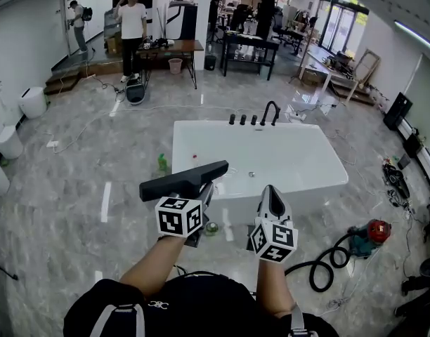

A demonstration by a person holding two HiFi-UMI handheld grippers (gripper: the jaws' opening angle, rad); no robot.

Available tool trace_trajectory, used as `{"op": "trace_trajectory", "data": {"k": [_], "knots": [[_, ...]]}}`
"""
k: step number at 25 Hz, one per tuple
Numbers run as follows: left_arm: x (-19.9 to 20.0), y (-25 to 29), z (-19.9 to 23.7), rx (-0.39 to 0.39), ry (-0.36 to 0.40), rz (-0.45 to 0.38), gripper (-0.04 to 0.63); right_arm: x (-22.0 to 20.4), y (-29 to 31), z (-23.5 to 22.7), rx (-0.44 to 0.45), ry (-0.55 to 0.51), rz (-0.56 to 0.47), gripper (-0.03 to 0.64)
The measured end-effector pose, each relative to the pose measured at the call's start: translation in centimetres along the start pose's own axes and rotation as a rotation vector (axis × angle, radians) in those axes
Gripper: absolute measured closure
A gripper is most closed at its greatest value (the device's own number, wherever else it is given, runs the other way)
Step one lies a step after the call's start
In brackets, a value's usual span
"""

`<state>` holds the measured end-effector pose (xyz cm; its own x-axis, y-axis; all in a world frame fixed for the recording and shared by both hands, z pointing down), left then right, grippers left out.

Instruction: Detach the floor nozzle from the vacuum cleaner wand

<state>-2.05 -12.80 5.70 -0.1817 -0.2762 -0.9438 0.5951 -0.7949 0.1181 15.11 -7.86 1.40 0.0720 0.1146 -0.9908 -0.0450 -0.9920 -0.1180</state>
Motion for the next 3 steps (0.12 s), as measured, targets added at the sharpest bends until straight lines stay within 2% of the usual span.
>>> {"op": "trace_trajectory", "data": {"k": [3], "knots": [[-0.54, -0.13, 0.28, -0.003, -0.01, 0.014, 0.482, -0.59, 0.22, 0.22, 0.006, 0.013, 0.017, 0.606]]}}
Point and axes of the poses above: the fingertips, and each gripper's own axes: y forward along the fingers, z to its left, x out of its top, the point moved 1 cm from there along -y, backward along the fingers, and after that the axes turned 4 degrees about -z, right-handed, at the moved point
